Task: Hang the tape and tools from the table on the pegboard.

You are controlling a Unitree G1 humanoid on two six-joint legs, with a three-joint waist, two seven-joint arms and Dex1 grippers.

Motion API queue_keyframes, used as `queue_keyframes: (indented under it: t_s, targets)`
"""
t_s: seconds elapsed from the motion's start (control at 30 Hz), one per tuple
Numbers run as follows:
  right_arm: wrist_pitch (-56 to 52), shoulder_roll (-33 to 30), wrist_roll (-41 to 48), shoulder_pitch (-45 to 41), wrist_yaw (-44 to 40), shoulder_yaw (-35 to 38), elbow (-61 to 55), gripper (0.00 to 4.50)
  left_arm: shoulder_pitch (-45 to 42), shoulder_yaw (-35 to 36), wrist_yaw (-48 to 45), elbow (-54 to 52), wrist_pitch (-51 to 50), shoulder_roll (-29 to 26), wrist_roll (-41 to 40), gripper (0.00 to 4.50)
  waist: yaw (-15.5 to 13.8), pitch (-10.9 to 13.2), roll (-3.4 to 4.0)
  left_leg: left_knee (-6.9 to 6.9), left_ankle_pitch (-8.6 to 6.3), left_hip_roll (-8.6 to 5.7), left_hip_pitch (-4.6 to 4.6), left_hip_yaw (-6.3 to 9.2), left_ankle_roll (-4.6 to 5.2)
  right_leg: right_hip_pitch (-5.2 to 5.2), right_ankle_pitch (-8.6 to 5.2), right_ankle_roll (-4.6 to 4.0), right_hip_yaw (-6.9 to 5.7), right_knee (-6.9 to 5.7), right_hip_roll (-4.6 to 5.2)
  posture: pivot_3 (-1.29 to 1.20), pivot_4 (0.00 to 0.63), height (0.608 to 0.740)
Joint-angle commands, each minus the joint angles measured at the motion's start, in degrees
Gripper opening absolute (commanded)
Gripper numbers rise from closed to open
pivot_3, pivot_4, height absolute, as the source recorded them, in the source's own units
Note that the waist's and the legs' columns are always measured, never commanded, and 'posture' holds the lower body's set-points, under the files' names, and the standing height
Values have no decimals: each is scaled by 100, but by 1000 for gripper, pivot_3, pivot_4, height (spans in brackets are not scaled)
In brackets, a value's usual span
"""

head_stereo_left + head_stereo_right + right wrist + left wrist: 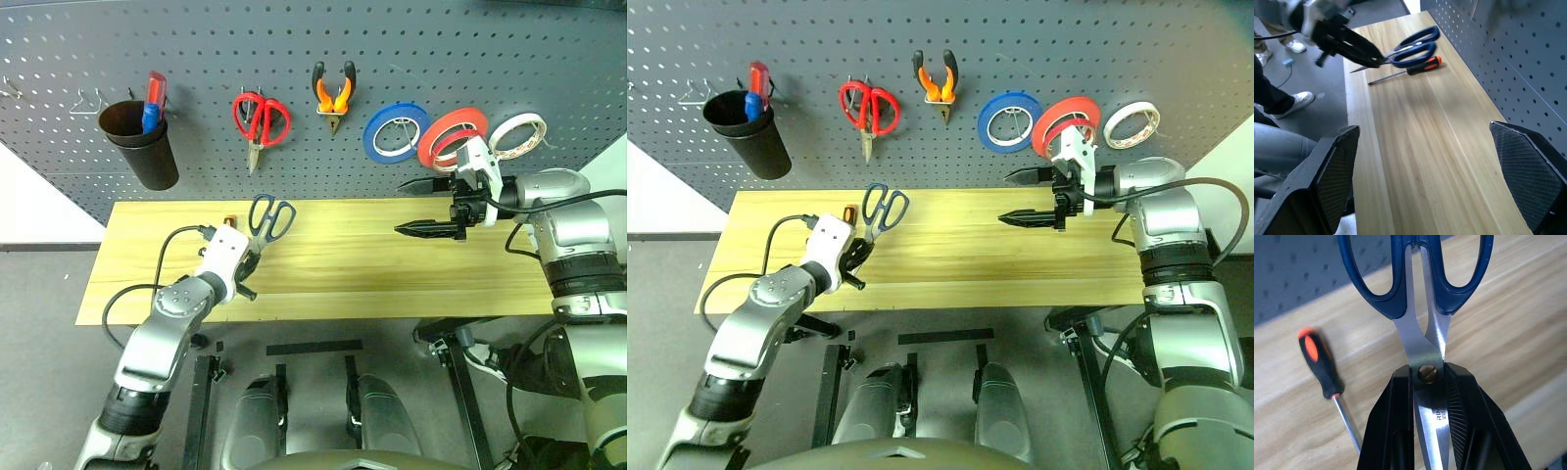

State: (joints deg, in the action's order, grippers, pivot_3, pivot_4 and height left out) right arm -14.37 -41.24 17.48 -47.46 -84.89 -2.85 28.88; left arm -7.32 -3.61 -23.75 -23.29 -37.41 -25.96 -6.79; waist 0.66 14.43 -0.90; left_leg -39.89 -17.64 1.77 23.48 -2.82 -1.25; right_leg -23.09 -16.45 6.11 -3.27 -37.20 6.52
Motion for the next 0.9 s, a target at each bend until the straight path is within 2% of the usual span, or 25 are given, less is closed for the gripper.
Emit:
queue_keyframes:
  t_s: [0.03,0.2,0.33,0.5,0.9]
  targets:
    - [-180,46,337,-247,10,313,-219,4500,232,344,-108,-435,754,-85,-58,533,0,-1,2,0,0,0,0,-1,0,0,0,0,0,0,0,-1,189,732]
    - [-586,93,768,-379,61,595,-434,4500,779,959,-687,-510,1993,240,-903,533,-3,-8,4,-3,0,1,0,-8,1,-1,0,0,0,-2,1,12,158,732]
    - [-831,51,976,-445,78,729,-610,4500,876,1279,-699,-165,2993,319,-831,533,-37,-21,7,-3,0,1,2,-11,1,0,0,0,-7,-4,-1,19,141,732]
    - [-1093,57,1237,-632,133,925,-675,4500,688,1270,-708,101,3751,505,-830,533,-39,-37,6,-8,-1,-4,3,-30,2,2,3,5,-5,-3,1,17,121,732]
    - [-1296,-25,1548,-809,294,1094,-1107,4500,-156,992,-214,945,4116,797,-352,533,-128,-214,8,-10,0,-11,4,-36,2,-3,4,7,-7,-6,-8,-8,90,732]
